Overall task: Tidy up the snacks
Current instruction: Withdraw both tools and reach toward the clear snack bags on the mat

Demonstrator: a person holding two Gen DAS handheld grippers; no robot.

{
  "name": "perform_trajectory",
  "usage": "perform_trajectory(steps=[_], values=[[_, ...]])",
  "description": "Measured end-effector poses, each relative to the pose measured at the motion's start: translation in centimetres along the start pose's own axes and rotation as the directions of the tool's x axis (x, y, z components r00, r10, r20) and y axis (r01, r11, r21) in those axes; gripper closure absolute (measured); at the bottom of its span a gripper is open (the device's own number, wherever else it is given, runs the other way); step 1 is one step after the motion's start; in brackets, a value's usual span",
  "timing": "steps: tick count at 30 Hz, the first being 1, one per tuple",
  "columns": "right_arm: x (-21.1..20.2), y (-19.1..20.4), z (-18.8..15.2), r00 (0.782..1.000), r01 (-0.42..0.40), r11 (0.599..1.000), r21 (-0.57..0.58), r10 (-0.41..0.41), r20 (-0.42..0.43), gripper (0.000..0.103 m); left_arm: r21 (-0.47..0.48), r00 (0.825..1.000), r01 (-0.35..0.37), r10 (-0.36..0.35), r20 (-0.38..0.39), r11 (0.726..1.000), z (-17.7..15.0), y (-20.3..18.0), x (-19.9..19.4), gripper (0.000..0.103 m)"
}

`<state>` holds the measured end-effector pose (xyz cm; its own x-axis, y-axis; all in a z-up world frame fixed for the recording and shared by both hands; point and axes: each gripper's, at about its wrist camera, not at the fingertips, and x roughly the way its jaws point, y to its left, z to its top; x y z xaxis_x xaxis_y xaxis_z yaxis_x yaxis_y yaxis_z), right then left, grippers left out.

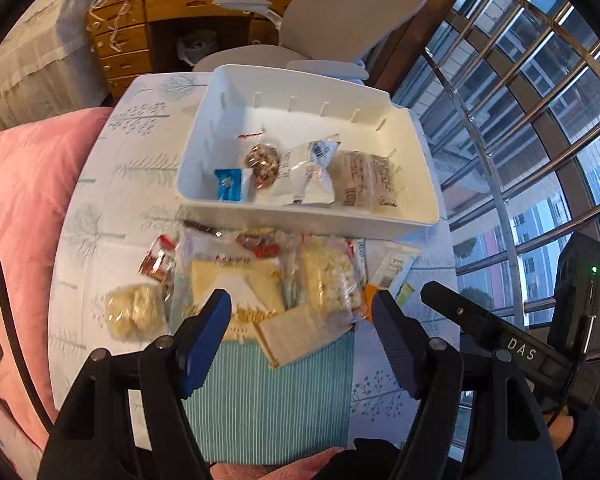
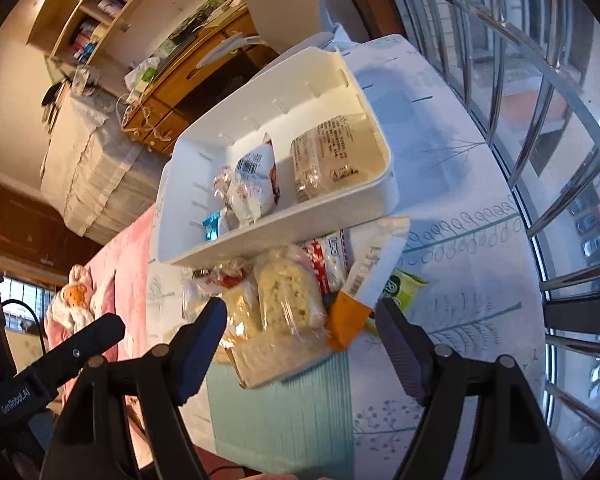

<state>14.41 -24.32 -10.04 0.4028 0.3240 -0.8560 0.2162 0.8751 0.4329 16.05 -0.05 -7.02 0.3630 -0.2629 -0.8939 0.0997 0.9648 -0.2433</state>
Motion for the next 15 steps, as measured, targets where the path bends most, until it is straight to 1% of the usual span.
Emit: perform_trajectory(steps=[3,7,10,15], values=[[0.5,-0.1,-0.5,0.999,-0.014,1.000,-0.007,0.013,-0.042,0.026,-0.030,0.999,-0.038,0.038,0.000,0.999,-1.4,0.7,-0.5,0.032],[1.2,-0.1,-0.7,0.995,-0.036,0.999,-0.006,0.036,-0.089,0.026,-0.077,0.998,-0.062,0.063,0.007,0.995,-2.8,2.3,-1.2,0.031],[1.6,0.2,-0.7,0.994,-0.037,0.999,-0.014,0.035,-0.108,0.026,-0.113,0.997,-0.082,0.082,0.003,0.990,-3.6,4.0,-1.4,0.029],[2.7,0.6,-1.0,0.989,-0.025,1.000,0.004,0.025,-0.143,0.026,-0.161,0.996,-0.087,0.087,-0.006,0.983,-4.1,7.1,-1.4,0.029]])
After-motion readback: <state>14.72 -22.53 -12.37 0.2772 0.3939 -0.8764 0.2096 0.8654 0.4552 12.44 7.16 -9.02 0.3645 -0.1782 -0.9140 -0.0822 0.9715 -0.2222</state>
